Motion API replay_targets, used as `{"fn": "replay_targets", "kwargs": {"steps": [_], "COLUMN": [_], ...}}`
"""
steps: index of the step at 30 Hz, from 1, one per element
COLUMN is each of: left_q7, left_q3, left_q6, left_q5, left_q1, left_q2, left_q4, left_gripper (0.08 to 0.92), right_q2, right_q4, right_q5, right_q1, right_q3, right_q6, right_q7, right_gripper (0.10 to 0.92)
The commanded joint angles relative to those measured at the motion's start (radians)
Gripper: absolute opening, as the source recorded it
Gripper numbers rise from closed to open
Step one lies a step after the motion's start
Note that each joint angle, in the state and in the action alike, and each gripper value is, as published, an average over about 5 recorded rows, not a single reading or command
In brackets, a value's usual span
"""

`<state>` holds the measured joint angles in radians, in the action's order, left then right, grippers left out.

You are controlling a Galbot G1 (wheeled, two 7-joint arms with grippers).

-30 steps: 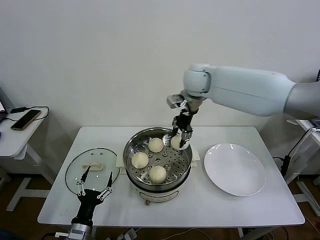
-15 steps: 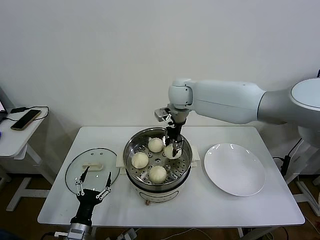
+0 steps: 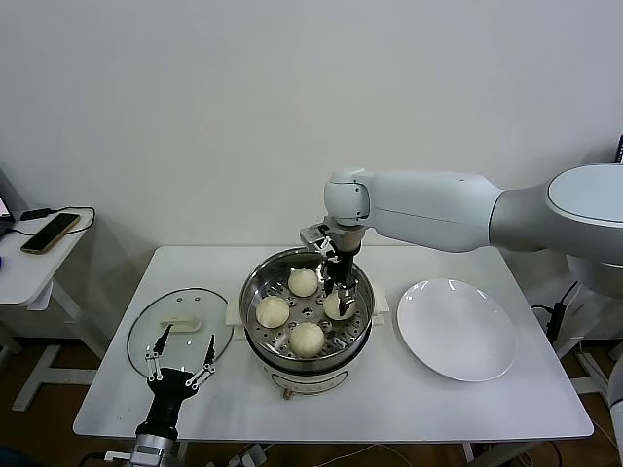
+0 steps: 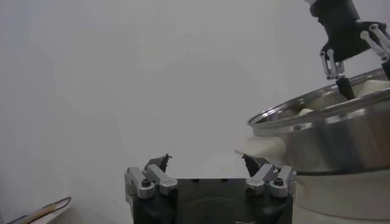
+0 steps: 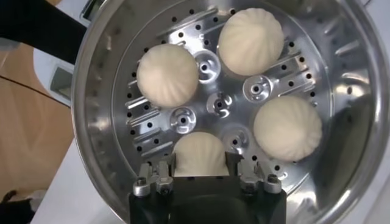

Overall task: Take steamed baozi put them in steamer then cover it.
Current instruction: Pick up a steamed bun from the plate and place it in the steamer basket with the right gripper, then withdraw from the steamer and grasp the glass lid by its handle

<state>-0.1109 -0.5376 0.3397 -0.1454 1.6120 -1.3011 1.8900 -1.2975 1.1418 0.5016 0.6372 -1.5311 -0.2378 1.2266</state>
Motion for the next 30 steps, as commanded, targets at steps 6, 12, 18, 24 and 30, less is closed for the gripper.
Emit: {"fn": "replay_targets", "kwargs": {"steps": [6,12,18,24,30], "left_q7": [-0.001,-0.001,-0.001,-0.006,-0.029], "left_q3": [-0.005,-0.001,0.002,0.008,0.016], "left_q6": [-0.001,-0.005,-0.008,-0.021,-0.044], "left_q5": [-0.001,-0.002,-0.008,-0.039,-0.115], "left_q1": [0.001,-0.001,-0.007,-0.020,-0.038], "left_q2": [0.000,0.000,0.006,0.012,0.018], "left_q4": [0.001,0.006,0.006,0.009,0.011], "left_gripper": [0.823,0.823,0.823,0.823,0.823], "right_q2": [0.036,0.160,0.388,0.601,0.669], "right_q4": [0.024,0.098,0.269,0.398,0.408], "right_q5": [-0.040,-0.049,0.023,0.035,0.050], "right_q1": [-0.011,-0.003,-0.041,-0.209,-0.604], "right_q3": [0.048,0.224,0.419,0.522,0.909], "right_q6": [0.008,0.036,0.150,0.272,0.487], "right_q7": [-0.014,-0.060,-0.465,-1.169,-1.616], "right_gripper": [0.733,0.819,0.823,0.823,0.823]}}
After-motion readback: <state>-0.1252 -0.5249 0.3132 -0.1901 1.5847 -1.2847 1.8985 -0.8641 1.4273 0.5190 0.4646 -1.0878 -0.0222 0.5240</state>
